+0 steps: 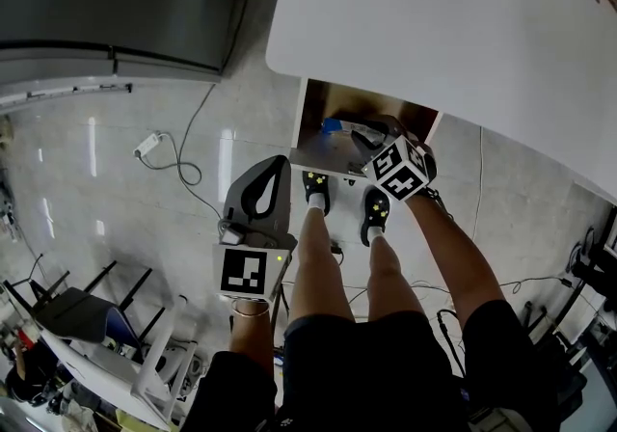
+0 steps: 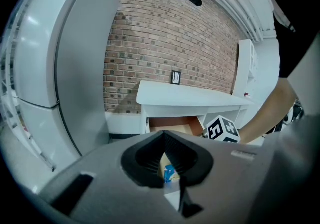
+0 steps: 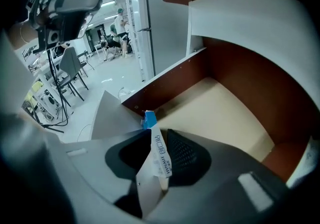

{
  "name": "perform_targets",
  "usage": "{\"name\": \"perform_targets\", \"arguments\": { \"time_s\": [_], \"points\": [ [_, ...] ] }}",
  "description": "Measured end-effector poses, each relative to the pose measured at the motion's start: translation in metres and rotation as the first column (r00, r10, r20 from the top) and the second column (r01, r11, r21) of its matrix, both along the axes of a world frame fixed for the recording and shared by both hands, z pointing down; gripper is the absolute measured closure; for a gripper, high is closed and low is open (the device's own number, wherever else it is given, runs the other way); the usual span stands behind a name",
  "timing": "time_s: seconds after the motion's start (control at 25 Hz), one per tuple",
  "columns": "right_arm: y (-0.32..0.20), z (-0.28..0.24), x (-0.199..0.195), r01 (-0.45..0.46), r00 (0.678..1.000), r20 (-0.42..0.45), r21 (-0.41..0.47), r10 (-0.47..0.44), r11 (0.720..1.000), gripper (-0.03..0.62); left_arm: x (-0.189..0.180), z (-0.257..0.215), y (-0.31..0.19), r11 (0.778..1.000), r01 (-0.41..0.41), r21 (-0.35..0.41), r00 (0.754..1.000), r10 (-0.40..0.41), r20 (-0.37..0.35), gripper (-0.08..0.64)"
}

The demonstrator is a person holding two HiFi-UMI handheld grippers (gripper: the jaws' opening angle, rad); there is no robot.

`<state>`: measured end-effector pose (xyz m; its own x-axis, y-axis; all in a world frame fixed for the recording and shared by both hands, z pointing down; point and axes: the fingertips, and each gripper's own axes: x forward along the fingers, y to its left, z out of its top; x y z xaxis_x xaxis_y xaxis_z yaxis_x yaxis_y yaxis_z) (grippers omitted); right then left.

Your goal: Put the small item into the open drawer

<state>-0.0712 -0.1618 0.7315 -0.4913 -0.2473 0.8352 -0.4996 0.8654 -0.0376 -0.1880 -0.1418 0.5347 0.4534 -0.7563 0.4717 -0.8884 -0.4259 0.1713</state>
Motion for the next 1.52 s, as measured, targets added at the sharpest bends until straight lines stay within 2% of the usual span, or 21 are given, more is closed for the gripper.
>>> {"name": "perform_targets", "arguments": {
  "time_s": [0.08,0.2,0.44,0.6,0.76,1.12,1.52],
  "points": [
    [-0.002,-0.011,0.001,-0.024,0.999,0.032,0.019,0.023,1.0,0.502,0.004,-0.003,0.0,1.0,-0.003,0.006,1.0,0.003,-0.001,0.563],
    [-0.003,-0.03,0.002,-0.074,0.993,0.098,0.039,0.07,0.996,0.579,0.009,-0.008,0.001,1.0,-0.011,0.016,1.0,0.011,-0.002,0.563],
    [-0.001,-0.065,0.01,-0.189,0.962,0.208,0.048,0.175,0.981,0.58,0.02,-0.02,0.006,0.999,-0.022,0.028,1.0,0.022,-0.002,0.563],
    [0.002,-0.091,0.023,-0.285,0.923,0.281,0.045,0.262,0.957,0.58,0.027,-0.026,0.012,0.999,-0.027,0.033,1.0,0.027,0.001,0.563],
    [0.005,-0.122,0.031,-0.363,0.866,0.378,0.028,0.327,0.931,0.58,0.035,-0.033,0.017,0.999,-0.034,0.041,0.999,0.034,0.001,0.563],
    [0.016,-0.194,0.042,-0.441,0.774,0.52,0.031,0.362,0.897,0.58,0.053,-0.058,0.024,0.995,-0.073,0.066,0.997,0.072,0.022,0.563],
    [0.026,-0.266,0.055,-0.489,0.704,0.608,0.038,0.368,0.872,0.58,0.071,-0.104,0.026,0.988,-0.106,0.109,0.994,0.103,0.036,0.563]
  ]
}}
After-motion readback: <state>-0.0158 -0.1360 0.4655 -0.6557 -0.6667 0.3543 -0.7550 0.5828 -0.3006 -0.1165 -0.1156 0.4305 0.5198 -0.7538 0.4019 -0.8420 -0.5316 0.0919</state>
